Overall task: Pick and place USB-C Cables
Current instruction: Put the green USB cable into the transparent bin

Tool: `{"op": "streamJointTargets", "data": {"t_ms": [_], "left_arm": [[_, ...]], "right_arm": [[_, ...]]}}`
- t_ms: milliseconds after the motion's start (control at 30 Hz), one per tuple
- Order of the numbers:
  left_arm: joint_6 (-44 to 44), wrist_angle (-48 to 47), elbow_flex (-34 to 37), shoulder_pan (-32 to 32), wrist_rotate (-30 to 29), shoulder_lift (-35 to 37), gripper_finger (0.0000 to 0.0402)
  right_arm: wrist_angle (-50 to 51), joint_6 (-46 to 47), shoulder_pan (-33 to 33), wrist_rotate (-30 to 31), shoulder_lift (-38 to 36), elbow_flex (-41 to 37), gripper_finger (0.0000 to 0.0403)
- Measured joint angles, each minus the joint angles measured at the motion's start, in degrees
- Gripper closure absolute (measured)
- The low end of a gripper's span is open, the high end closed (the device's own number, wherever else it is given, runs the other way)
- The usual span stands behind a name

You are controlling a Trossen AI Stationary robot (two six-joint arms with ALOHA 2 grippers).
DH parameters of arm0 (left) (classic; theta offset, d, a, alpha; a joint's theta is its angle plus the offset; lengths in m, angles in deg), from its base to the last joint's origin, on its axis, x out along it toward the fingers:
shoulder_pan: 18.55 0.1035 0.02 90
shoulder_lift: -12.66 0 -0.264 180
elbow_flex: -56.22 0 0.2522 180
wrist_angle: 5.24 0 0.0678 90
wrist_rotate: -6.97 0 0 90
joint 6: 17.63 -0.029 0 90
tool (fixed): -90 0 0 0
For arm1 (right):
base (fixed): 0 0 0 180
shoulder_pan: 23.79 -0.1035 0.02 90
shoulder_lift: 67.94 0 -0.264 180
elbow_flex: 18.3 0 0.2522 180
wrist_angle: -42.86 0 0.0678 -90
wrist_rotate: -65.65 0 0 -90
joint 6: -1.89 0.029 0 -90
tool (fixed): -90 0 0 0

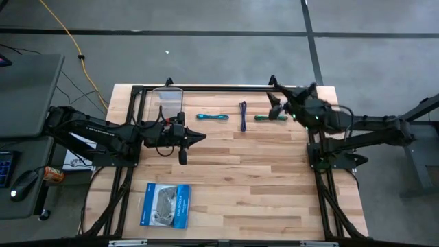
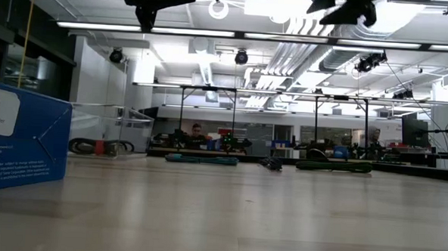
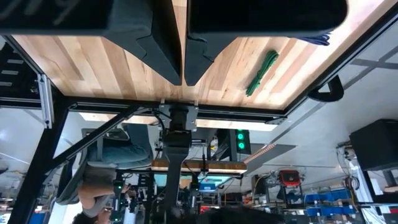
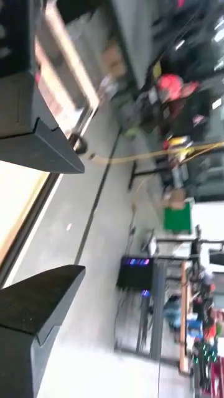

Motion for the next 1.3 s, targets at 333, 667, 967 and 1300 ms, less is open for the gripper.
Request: {"op": "streamJointTargets", "data": {"t_ms": [333, 667, 967, 1300], "left_arm": [[0.02, -0.16, 0.00, -0.04, 0.02, 0.00, 0.0401], [0.07, -0.28, 0.00, -0.04, 0.02, 0.00, 0.0401], [1.51, -0.39, 0.00, -0.04, 0.02, 0.00, 0.0401], [1.51, -0.45, 0.00, -0.02, 0.04, 0.00, 0.0401]], "right_arm": [[37.60, 9.06, 7.19, -3.55, 13.50, 23.21, 0.0157], [42.55, 9.22, 10.83, -7.21, 17.59, 24.66, 0.0157], [52.95, 13.84, 21.03, -18.24, 19.67, 22.46, 0.0157], [50.67, 2.37, 28.68, -35.01, 26.34, 13.89, 0.0157]]}}
